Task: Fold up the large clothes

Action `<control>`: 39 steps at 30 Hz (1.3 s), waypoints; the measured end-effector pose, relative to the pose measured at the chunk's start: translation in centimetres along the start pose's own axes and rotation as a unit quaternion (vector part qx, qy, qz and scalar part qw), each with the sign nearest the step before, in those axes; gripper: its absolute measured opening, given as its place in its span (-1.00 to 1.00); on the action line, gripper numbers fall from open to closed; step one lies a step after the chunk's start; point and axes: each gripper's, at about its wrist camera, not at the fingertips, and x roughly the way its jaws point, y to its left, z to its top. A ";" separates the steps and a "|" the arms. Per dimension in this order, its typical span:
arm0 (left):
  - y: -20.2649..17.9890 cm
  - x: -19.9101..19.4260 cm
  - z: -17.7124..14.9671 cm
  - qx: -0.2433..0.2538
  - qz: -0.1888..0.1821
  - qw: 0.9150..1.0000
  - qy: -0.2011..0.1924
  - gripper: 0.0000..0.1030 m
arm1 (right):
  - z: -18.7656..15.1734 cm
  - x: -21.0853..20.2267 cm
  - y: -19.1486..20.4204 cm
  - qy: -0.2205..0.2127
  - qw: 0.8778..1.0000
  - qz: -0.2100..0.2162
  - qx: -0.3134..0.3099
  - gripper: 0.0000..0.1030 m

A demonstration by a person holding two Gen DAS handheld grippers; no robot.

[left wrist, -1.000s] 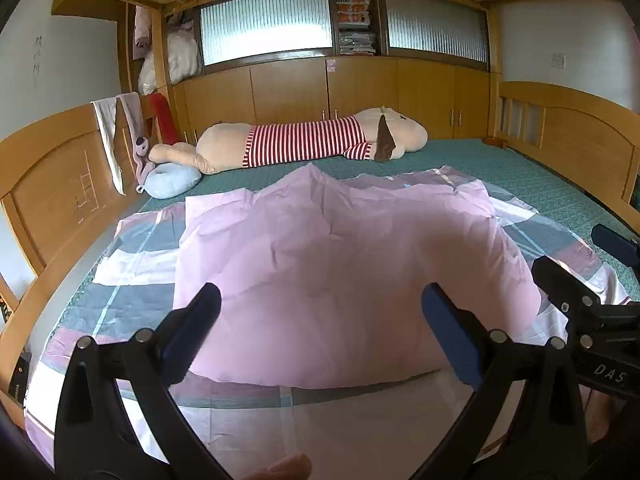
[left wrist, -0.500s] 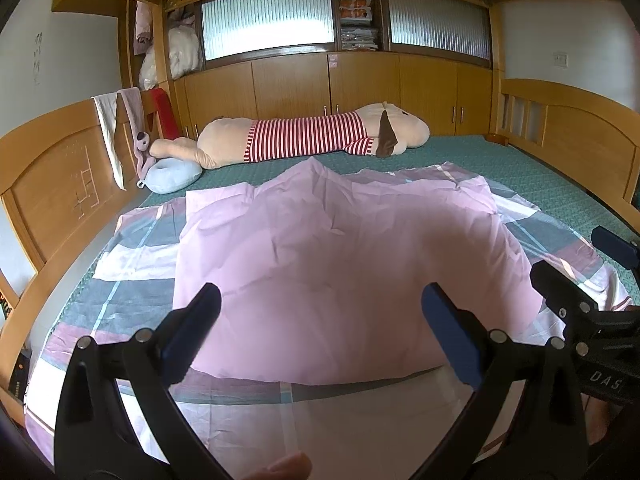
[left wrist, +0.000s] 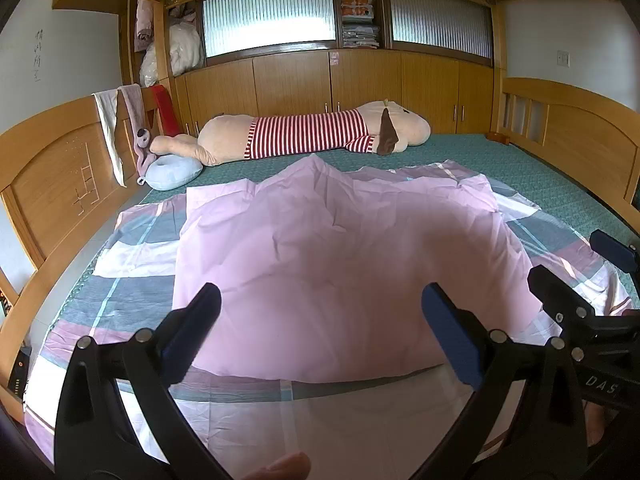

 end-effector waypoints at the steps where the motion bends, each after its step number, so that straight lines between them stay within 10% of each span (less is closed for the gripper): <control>1: 0.0 0.0 0.0 0.000 0.000 1.000 0.000 0.96 | 0.0 0.0 0.0 0.000 1.000 0.000 0.000 0.97; 39: 0.1 -0.2 -0.6 0.002 0.002 1.000 -0.011 0.96 | -0.5 0.4 0.1 0.002 1.000 0.004 -0.009 0.97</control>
